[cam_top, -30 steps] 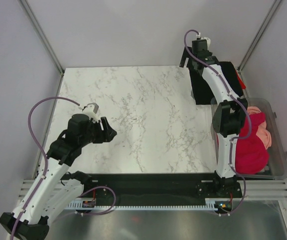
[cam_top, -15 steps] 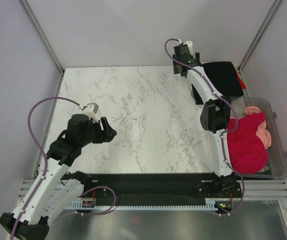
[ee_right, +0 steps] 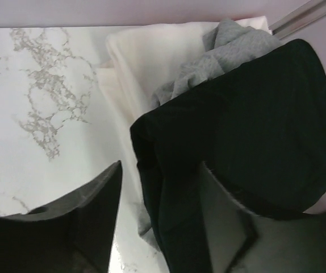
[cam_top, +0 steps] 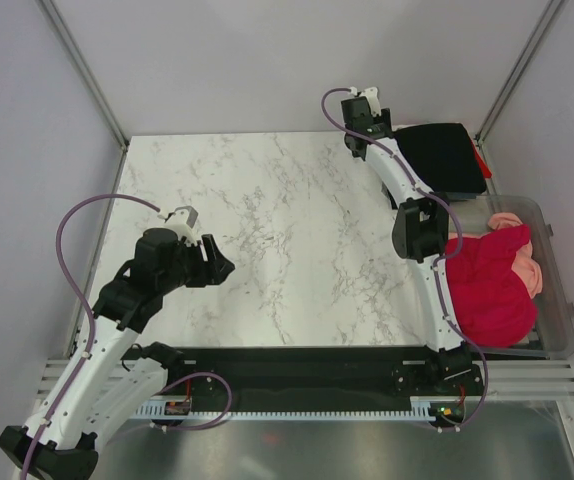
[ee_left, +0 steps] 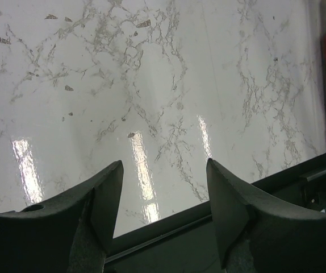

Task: Fold and stack the t-shirts
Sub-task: Neatly place the folded tshirt to the corner

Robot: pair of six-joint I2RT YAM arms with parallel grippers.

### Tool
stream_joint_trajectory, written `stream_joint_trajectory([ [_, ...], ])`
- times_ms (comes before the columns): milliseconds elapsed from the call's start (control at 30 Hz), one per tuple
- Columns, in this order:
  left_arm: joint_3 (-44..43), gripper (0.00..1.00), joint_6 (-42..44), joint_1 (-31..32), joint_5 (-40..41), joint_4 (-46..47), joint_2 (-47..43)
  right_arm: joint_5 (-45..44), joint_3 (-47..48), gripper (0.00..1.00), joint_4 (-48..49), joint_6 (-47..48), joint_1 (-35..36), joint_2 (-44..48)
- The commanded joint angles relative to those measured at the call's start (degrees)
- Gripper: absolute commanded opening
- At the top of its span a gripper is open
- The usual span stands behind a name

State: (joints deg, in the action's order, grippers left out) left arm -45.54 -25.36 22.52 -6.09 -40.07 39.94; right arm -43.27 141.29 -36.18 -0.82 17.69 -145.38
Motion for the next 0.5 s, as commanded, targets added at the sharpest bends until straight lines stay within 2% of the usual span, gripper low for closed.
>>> stream_joint_trajectory([
  [0,0.45,0.68,0.49,0.06,-0.68,2.55,-0.57,-4.19,3.81,0.6,3.31,2.75,-0.29,-1.57],
  [33,0.45,0.67,0.49,0.06,-0.77,2.63,-0.66,-4.37,3.9,0.56,3.4,2.84,-0.38,-2.09],
  [67,0.54,0.67,0.49,0.06,-0.68,2.63,-0.57,-4.37,3.9,0.43,3.57,2.67,-0.47,-2.1],
  [133,0.45,0.68,0.49,0.06,-0.77,2.63,-0.57,-4.46,3.55,0.29,4.28,2.66,-0.9,-2.1],
  [167,0.45,0.67,0.49,0.06,-0.77,2.63,-0.48,-4.63,3.64,0.17,4.45,2.75,-1.08,-2.01],
  [300,0.54,0.68,0.49,0.06,-0.68,2.63,-0.48,-3.67,3.46,0.06,4.98,1.97,-2.83,-1.31],
  [467,0.63,0.68,0.49,0.06,-0.77,2.63,-0.31,-2.09,3.37,0.0,8.23,1.0,-4.86,-0.08],
])
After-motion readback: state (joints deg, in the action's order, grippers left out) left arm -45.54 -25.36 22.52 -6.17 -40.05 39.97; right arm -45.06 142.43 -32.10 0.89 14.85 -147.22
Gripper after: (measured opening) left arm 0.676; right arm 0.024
